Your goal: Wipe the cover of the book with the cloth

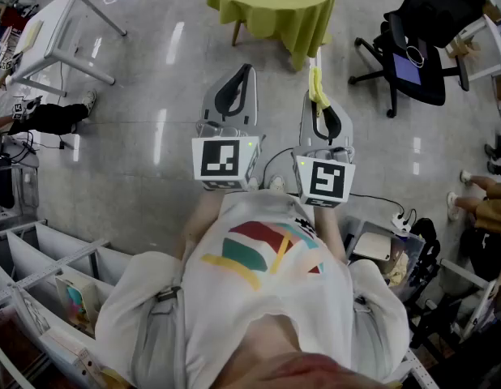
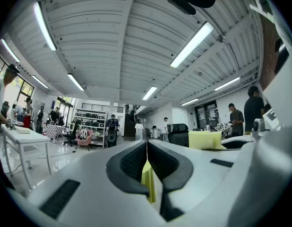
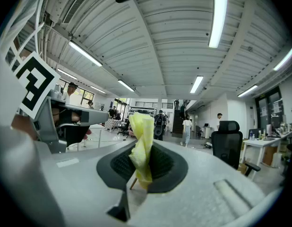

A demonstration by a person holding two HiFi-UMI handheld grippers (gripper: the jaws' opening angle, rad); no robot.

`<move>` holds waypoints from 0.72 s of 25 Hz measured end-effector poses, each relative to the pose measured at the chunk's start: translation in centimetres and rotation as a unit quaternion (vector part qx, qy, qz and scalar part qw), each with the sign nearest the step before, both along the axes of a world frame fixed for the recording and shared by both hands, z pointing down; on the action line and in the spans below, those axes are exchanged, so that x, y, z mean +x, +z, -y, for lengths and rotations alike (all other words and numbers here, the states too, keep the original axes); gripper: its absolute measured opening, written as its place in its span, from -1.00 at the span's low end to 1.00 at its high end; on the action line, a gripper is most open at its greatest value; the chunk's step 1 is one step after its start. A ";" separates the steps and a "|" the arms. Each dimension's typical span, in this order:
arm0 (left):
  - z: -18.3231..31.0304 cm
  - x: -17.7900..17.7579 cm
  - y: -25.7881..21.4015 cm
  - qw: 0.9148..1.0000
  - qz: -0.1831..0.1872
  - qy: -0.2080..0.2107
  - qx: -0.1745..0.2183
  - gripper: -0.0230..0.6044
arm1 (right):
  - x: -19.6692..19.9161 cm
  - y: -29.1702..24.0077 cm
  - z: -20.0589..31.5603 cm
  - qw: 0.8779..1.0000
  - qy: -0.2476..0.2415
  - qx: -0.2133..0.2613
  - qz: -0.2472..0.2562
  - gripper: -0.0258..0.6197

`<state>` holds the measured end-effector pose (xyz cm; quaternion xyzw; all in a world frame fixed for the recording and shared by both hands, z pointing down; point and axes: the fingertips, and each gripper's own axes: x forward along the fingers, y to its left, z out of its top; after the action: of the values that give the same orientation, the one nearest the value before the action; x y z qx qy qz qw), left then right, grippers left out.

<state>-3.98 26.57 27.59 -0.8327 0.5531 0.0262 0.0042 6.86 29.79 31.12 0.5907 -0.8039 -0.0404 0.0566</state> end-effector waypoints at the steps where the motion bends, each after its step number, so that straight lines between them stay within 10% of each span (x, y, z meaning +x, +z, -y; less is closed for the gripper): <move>1: 0.0 0.0 0.0 1.000 0.001 0.001 0.000 -0.88 | -0.1 0.0 0.0 1.000 -0.001 0.000 0.001 -0.83; 18: 0.3 1.3 0.8 1.000 0.003 0.004 -0.012 -0.88 | 1.4 0.5 0.1 1.000 -0.001 0.005 -0.004 -0.83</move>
<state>-2.66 26.30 28.44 -0.8349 0.5501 0.0170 -0.0043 8.25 29.70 31.61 0.5899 -0.8041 -0.0469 0.0572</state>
